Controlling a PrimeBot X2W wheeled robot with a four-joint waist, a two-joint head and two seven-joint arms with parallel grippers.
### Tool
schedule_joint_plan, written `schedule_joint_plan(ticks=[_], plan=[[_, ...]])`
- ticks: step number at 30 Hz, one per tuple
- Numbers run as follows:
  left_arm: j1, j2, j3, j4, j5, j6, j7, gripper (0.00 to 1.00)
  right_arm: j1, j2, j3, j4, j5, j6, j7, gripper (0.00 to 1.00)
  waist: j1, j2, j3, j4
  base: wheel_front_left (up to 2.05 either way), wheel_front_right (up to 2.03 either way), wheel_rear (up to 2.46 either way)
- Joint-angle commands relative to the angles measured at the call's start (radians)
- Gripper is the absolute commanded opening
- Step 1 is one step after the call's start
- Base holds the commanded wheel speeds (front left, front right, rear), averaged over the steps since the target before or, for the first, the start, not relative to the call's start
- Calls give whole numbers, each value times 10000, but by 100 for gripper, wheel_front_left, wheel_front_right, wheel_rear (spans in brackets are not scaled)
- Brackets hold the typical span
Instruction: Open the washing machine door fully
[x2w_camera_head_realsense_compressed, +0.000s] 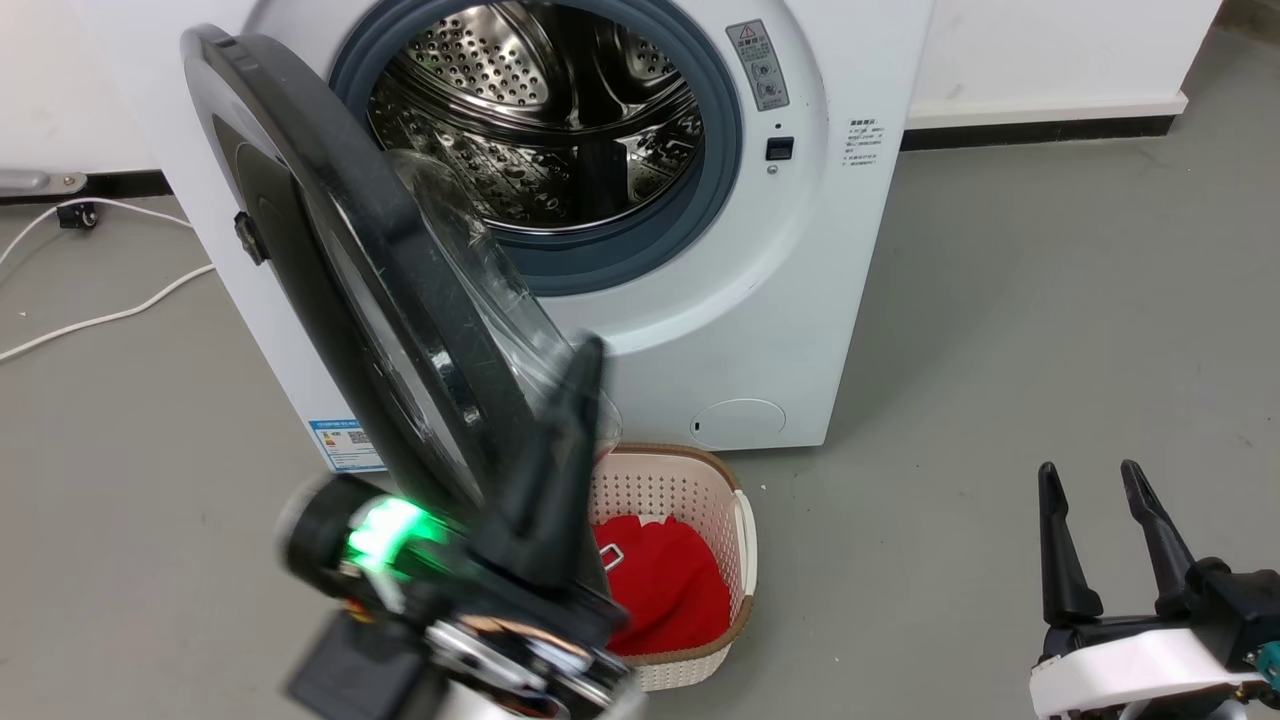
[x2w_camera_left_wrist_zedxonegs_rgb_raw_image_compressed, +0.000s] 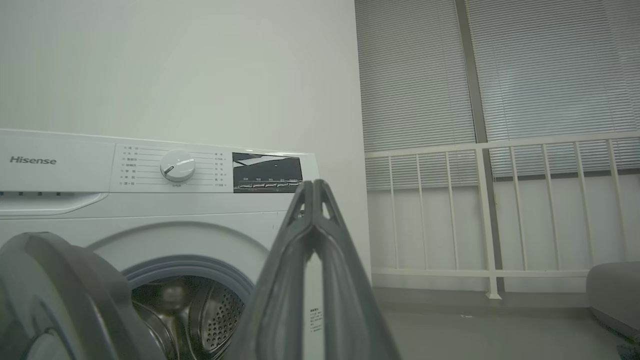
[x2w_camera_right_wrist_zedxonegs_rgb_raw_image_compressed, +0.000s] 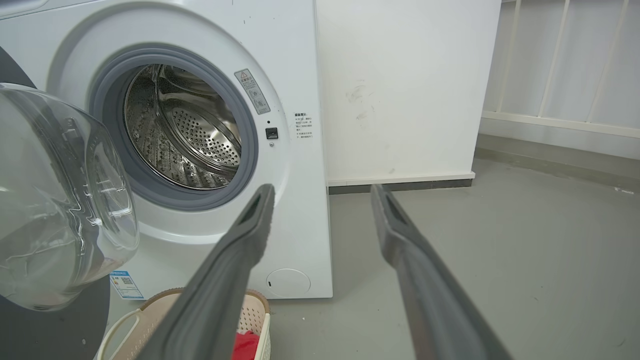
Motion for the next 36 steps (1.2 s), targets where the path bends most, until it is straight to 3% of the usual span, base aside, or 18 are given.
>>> schedule_joint_plan(ticks=[1, 7, 11, 14, 36], plan=[[158, 51, -178, 108, -88, -31, -18, 0, -68, 32, 13, 28, 54, -7, 2, 100, 0, -1, -8, 9, 0, 0, 0], [788, 169, -1608, 1298, -484, -65, 774, 0, -48, 30, 56, 101, 141, -7, -2, 100, 0, -1, -26, 42, 0, 0, 0], [1419, 225, -1911, 2149, -766, 165, 1997, 0, -27, 30, 130, 194, 259, -7, 14, 100, 0, -1, -32, 70, 0, 0, 0], [1509, 245, -1828, 2488, -797, 362, 2315, 0, -49, 30, 189, 241, 348, -7, 17, 100, 0, -1, -19, 63, 0, 0, 0], [576, 144, -914, 4524, -1040, 1323, 1507, 0, -28, 31, 380, 549, 804, -7, 124, 100, 0, -1, 79, -142, 0, 0, 0]])
